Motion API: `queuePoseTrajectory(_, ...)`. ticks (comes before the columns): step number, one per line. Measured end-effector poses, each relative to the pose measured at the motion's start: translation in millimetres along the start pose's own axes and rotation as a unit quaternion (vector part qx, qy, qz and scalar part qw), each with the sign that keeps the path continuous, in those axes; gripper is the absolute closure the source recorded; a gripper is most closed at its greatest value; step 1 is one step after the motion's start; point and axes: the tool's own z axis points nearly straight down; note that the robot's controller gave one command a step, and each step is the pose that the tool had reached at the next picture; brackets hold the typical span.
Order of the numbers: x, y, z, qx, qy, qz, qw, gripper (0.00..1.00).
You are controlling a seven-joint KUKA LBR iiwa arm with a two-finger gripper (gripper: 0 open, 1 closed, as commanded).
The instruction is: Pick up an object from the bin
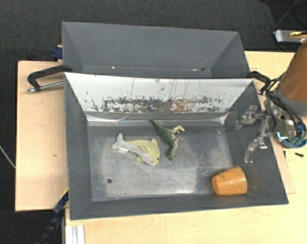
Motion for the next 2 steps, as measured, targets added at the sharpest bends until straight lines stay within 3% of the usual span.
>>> queuePoseTrajectory(1,-44.2,46,42,-0.001,-0.0033,-0.004,1.0000,0.00)
queuePoseTrajectory(2,-70.5,108,117,-0.001,-0.0008,-0.010,0.9999,0.00)
